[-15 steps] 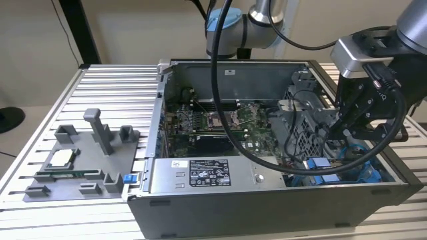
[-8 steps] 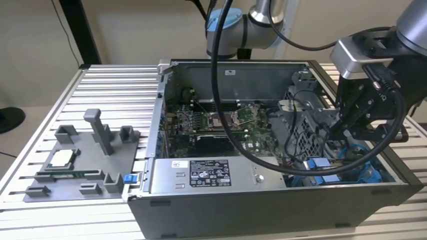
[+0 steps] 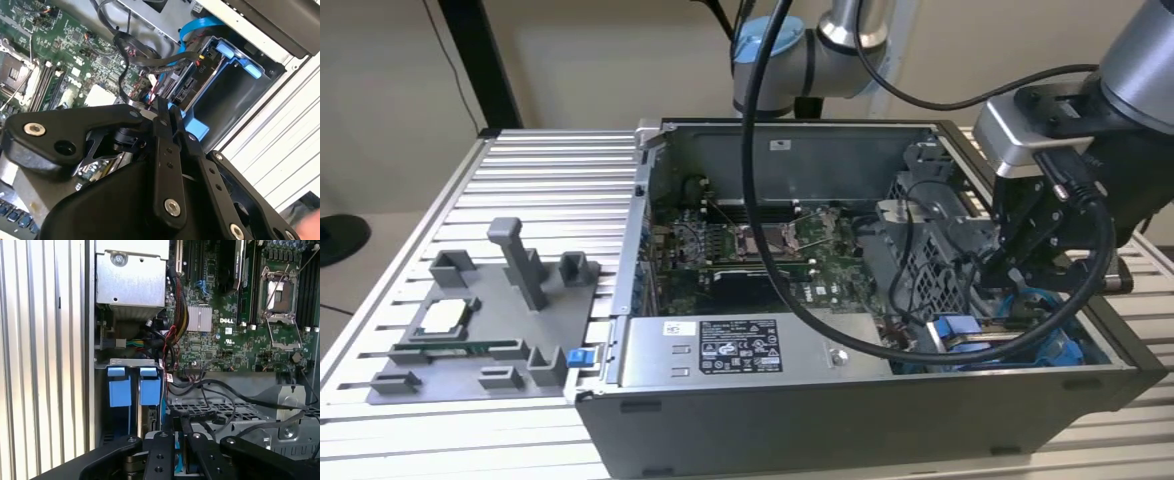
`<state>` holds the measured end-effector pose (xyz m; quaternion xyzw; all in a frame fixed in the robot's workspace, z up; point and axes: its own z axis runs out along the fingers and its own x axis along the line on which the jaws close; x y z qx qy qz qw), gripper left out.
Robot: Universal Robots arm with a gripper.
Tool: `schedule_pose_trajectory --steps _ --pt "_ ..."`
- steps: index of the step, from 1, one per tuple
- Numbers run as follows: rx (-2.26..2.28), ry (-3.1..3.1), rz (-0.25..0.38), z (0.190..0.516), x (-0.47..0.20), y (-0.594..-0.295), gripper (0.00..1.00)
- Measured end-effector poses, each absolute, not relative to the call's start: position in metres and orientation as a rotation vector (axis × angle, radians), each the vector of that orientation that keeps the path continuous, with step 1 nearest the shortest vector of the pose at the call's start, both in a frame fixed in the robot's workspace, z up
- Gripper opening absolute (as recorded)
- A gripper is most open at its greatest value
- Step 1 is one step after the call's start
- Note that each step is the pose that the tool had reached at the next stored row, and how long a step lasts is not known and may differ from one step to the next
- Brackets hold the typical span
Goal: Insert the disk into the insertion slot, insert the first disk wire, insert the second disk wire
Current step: 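Insert the second disk wire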
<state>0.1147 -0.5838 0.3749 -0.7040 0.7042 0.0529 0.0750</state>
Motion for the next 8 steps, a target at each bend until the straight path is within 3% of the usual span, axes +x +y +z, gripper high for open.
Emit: schedule_pose_trajectory --steps 8 --pt "-2.098 2.092 0.117 0.3681 0.114 -0.5841 0.0"
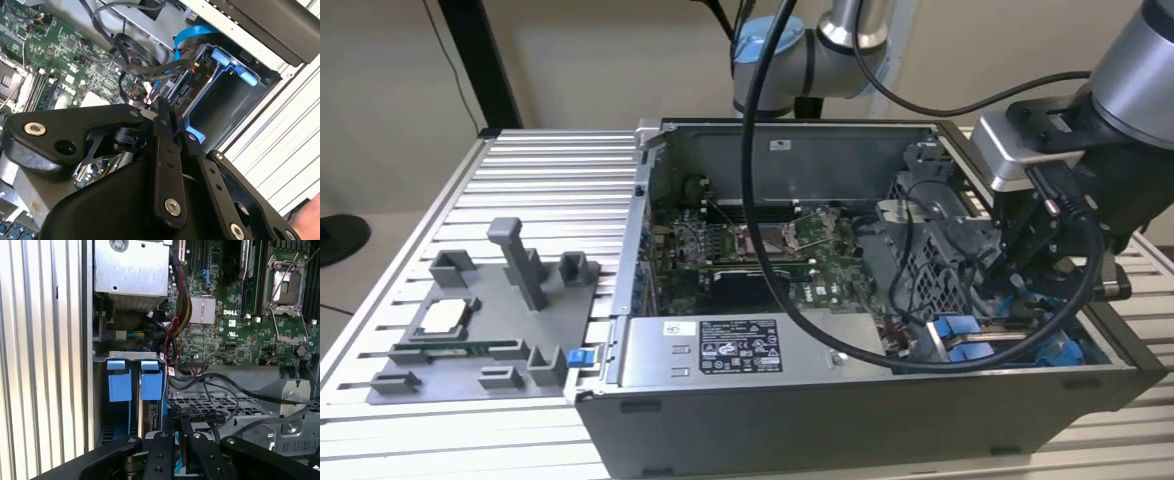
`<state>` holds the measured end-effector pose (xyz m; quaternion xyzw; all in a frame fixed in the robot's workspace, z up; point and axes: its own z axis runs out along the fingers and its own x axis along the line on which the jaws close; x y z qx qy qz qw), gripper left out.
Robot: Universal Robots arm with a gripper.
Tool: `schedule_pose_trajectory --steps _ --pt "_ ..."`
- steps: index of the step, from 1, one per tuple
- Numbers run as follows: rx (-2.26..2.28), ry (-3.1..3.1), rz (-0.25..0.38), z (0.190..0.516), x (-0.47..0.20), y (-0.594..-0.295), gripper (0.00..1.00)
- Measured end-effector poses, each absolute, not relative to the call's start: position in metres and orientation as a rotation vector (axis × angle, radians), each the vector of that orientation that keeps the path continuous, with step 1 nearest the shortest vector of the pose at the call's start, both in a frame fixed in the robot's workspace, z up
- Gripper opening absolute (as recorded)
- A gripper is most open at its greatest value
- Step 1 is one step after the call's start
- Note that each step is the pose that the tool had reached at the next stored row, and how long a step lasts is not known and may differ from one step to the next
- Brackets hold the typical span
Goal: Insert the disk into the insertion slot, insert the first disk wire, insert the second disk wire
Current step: 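Insert the second disk wire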
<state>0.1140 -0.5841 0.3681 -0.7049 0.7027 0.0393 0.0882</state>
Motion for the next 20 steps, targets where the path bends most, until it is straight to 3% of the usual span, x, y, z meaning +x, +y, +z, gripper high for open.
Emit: schedule_pose_trajectory --steps 20 --pt "-2.09 2.079 0.093 0.3608 0.1131 -0.5842 0.0"
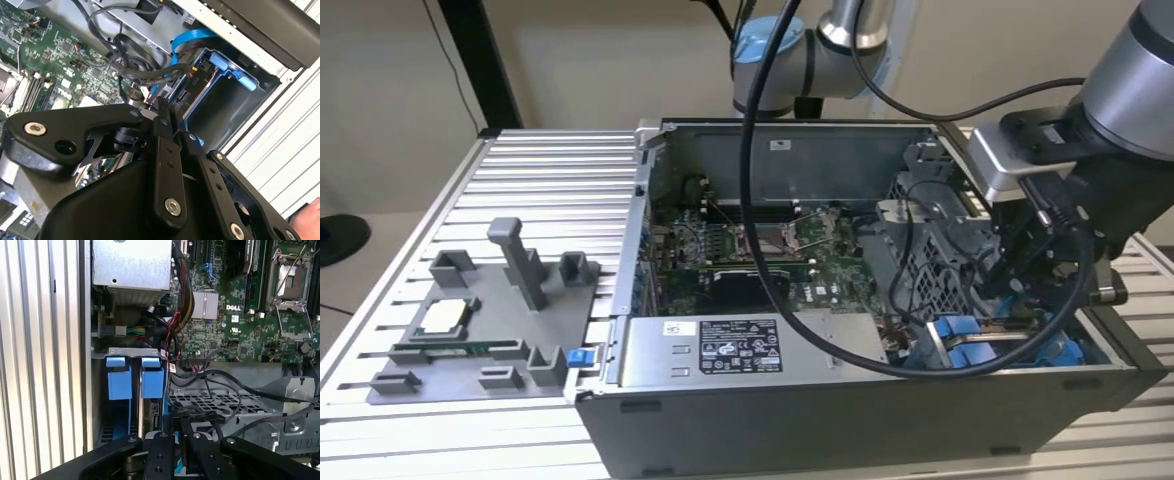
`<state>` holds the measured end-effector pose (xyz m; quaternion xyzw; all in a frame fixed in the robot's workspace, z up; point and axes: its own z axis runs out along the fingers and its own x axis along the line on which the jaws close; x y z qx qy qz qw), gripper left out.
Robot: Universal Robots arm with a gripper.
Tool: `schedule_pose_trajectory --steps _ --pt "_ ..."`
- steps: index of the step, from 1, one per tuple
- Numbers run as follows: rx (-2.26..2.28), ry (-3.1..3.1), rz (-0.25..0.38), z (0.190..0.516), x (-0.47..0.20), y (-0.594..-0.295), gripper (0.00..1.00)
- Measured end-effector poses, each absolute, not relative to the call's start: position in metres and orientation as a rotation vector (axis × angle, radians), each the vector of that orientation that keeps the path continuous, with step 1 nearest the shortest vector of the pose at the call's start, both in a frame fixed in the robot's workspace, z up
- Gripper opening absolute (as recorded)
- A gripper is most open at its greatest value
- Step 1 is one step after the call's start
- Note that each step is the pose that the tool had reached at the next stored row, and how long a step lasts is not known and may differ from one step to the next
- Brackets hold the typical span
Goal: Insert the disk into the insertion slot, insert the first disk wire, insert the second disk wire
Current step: 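Insert the second disk wire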
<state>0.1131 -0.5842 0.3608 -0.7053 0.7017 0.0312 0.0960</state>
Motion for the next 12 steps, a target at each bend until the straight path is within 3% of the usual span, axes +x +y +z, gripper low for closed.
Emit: schedule_pose_trajectory --steps 12 --pt "-2.085 2.07 0.059 0.3551 0.1129 -0.5936 0.0"
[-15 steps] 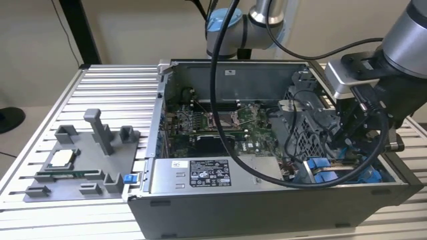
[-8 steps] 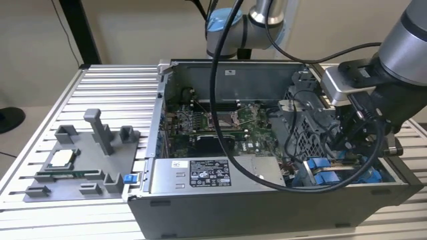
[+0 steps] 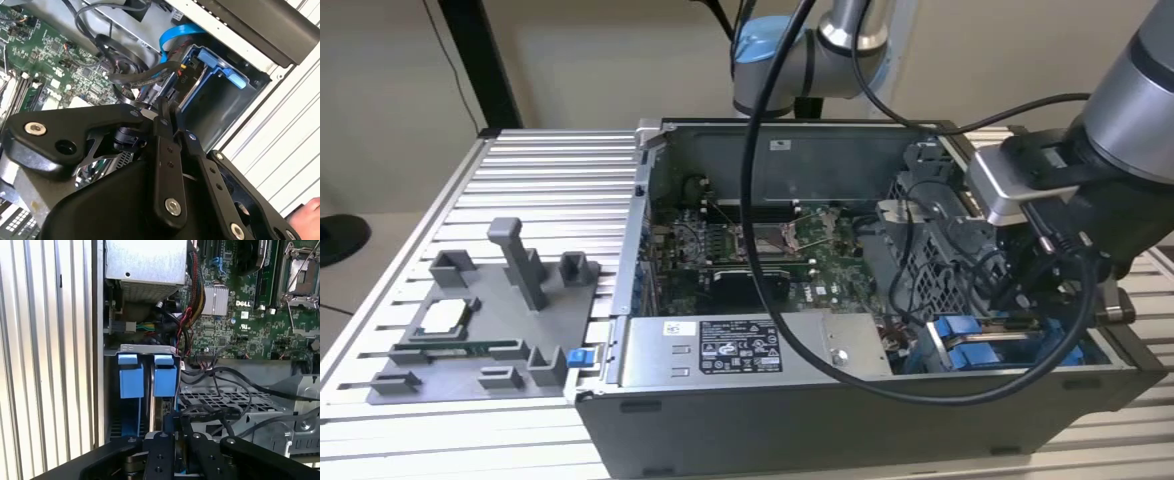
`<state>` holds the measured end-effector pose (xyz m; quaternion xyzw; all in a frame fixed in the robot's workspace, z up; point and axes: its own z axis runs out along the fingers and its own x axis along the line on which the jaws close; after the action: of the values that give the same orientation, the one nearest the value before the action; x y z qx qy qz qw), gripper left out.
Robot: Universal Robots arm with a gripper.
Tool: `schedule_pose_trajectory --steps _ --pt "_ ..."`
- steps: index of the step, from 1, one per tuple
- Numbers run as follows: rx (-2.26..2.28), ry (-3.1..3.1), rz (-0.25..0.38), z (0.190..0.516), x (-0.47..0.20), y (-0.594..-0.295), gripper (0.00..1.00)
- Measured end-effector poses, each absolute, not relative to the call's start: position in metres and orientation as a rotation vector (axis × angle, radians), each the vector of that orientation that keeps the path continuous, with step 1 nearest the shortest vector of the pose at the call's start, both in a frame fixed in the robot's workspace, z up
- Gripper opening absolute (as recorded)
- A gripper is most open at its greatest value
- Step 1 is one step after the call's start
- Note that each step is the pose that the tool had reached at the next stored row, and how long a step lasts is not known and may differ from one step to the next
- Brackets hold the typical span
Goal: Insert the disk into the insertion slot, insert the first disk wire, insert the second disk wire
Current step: 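Insert the second disk wire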
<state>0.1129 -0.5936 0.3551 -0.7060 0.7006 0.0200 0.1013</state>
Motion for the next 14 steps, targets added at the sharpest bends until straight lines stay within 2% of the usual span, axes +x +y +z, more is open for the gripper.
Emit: schedule_pose_trajectory --steps 10,14 --pt "-2.06 2.03 -0.024 0.3479 0.1113 -0.5952 0.0" --pt "-2.056 2.024 -0.036 0.3464 0.1098 -0.5952 0.0"
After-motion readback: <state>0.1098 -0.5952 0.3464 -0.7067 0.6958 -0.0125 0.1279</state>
